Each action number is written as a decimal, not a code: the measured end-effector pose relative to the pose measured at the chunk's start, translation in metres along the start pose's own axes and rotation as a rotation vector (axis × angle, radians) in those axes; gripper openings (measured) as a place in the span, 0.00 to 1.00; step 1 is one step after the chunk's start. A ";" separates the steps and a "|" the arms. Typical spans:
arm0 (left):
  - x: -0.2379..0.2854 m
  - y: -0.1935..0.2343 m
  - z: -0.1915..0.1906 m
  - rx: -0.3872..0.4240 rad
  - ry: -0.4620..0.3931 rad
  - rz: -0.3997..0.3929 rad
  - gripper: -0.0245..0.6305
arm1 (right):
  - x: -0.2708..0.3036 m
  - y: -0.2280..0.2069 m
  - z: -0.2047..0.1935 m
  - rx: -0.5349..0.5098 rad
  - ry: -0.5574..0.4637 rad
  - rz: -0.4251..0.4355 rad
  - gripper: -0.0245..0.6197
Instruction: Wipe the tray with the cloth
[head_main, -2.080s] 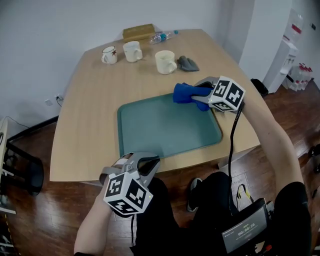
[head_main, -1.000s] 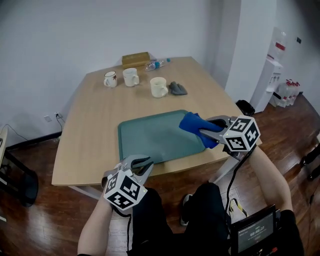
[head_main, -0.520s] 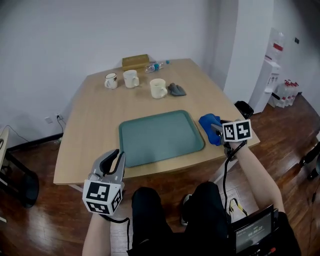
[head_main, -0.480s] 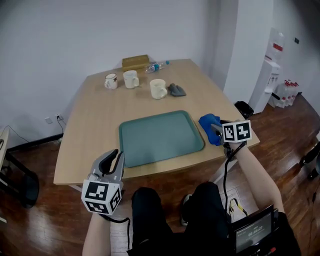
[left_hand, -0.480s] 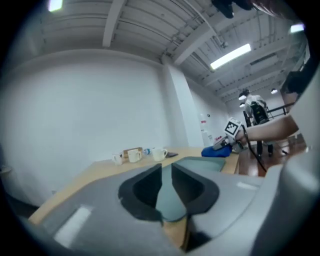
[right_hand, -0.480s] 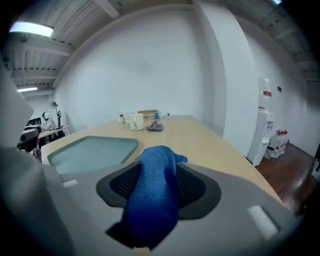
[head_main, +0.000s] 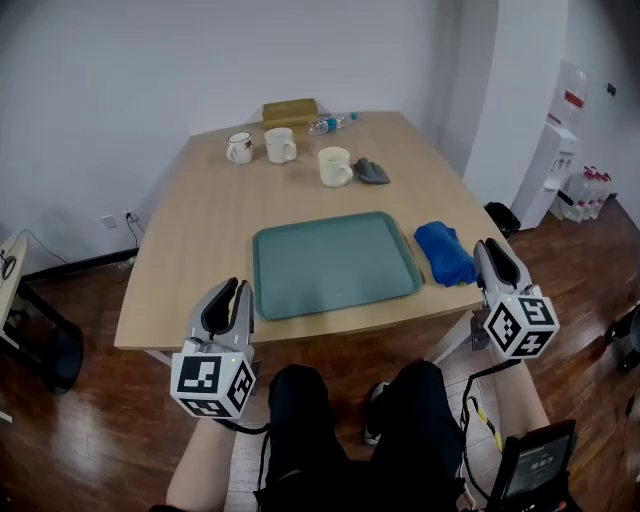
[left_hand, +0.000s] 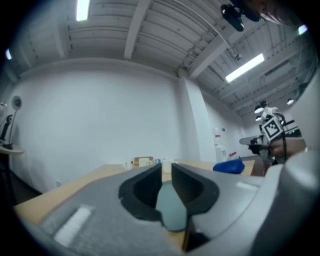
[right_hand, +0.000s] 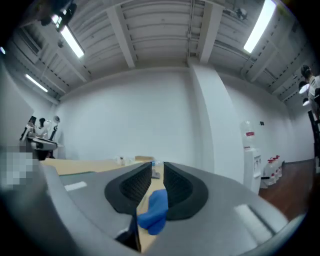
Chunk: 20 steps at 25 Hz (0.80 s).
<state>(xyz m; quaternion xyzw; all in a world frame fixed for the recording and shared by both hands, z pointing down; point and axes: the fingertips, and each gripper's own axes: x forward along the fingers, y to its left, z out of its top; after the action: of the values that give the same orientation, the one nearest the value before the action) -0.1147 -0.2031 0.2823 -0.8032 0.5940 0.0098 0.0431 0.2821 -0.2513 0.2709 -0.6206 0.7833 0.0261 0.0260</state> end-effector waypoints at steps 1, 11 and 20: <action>-0.003 -0.007 0.008 0.014 -0.022 -0.012 0.13 | -0.011 0.014 0.011 0.001 -0.038 0.029 0.16; -0.074 -0.075 0.045 0.105 -0.097 -0.084 0.13 | -0.093 0.098 0.040 0.000 -0.136 0.216 0.16; -0.141 -0.068 0.061 0.092 -0.172 0.016 0.11 | -0.146 0.111 0.043 0.007 -0.209 0.159 0.16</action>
<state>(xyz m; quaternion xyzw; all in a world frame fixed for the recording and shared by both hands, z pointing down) -0.0888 -0.0440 0.2349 -0.7919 0.5942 0.0521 0.1307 0.2073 -0.0814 0.2396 -0.5503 0.8231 0.0901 0.1076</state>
